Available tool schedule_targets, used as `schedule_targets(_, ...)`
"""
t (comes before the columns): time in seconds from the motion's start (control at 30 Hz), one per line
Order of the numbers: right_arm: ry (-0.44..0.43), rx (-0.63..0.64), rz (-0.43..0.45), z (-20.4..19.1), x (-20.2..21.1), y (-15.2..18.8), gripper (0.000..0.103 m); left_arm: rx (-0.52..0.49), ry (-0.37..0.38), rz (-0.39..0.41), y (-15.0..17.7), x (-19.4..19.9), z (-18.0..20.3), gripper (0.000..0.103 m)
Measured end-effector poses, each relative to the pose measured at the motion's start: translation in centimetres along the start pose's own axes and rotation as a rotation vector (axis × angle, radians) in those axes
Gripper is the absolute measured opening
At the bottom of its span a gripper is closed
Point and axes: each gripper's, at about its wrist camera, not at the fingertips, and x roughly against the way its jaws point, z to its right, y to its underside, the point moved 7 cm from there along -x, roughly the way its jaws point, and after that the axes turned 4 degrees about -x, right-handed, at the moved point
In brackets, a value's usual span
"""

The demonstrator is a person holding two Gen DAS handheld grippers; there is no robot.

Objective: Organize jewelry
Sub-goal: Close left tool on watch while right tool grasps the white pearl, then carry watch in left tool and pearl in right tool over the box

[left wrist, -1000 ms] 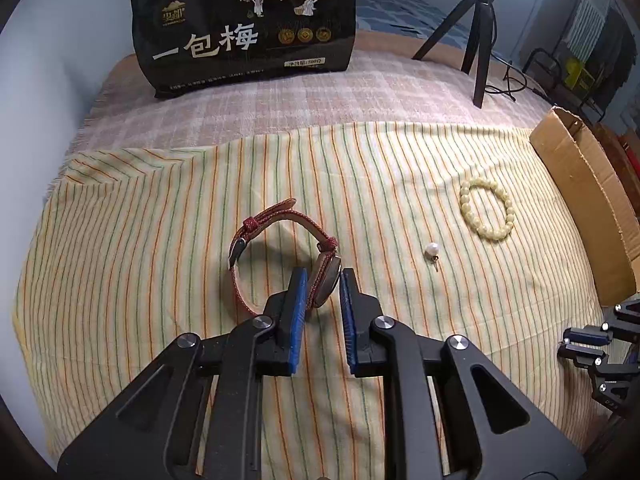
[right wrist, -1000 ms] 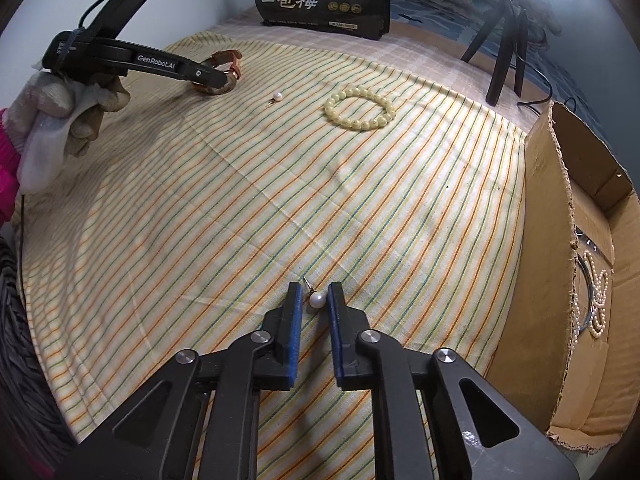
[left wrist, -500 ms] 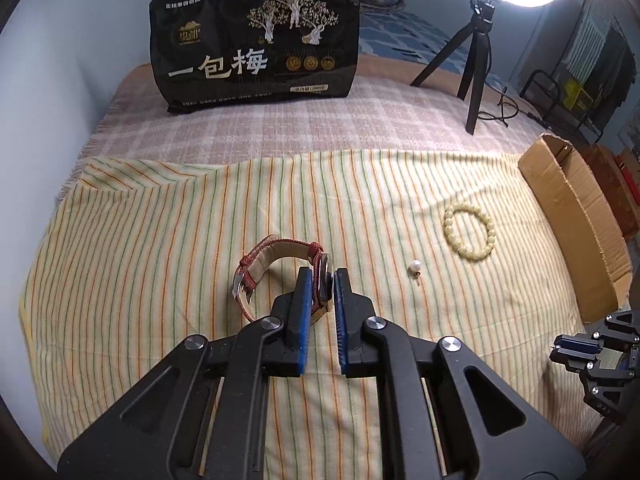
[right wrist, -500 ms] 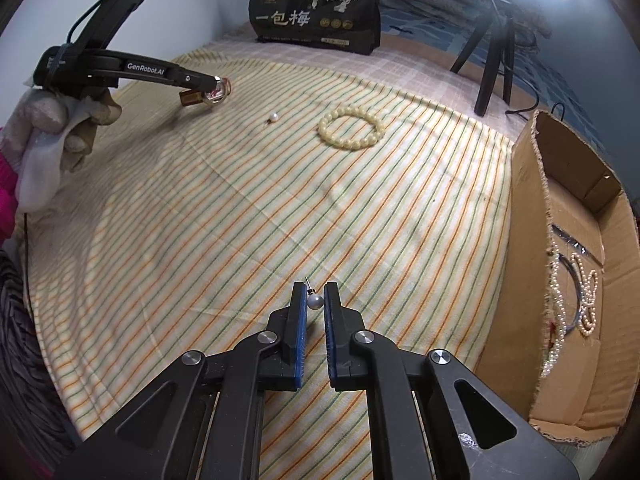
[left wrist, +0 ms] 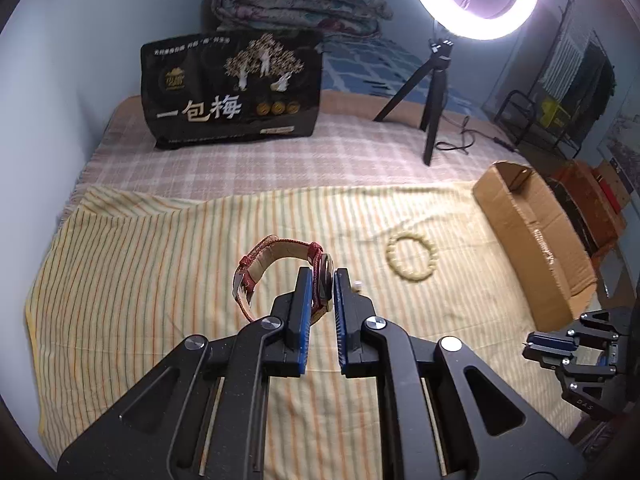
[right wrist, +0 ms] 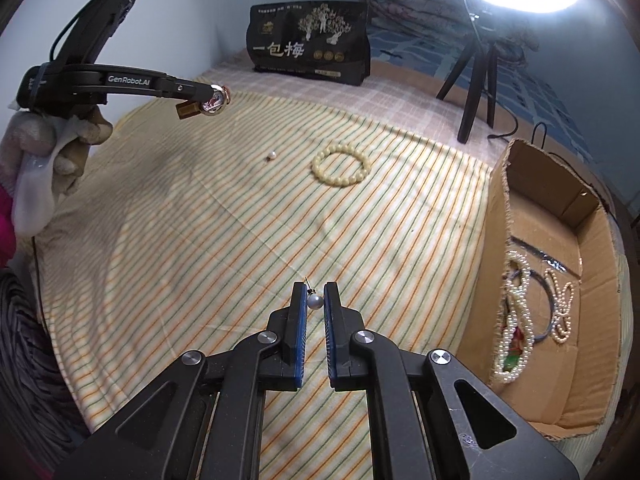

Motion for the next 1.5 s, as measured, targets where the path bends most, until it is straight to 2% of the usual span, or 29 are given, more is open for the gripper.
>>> schedule_targets(0.43, 0.036, -0.045, 0.073, 2.2, 4.1, -0.4, 0.007, -0.043, 0.057, 0.061, -1.5, 2.7, 4.8, 0.009)
schedule_targets(0.67, 0.068, -0.092, 0.119, 4.9, 6.5, -0.6, 0.007, -0.068, 0.097, 0.083, -2.3, 3.4, 8.0, 0.009)
schedule_targets(0.93, 0.106, -0.165, 0.161, 8.8, 8.6, -0.4, 0.007, -0.099, 0.147, 0.099, -3.2, 3.7, 11.8, 0.009)
schedule_targets(1.5, 0.156, -0.276, 0.198, 15.8, 10.0, -0.8, 0.007, -0.15, 0.25, 0.095, -3.9, 2.2, 20.1, 0.009)
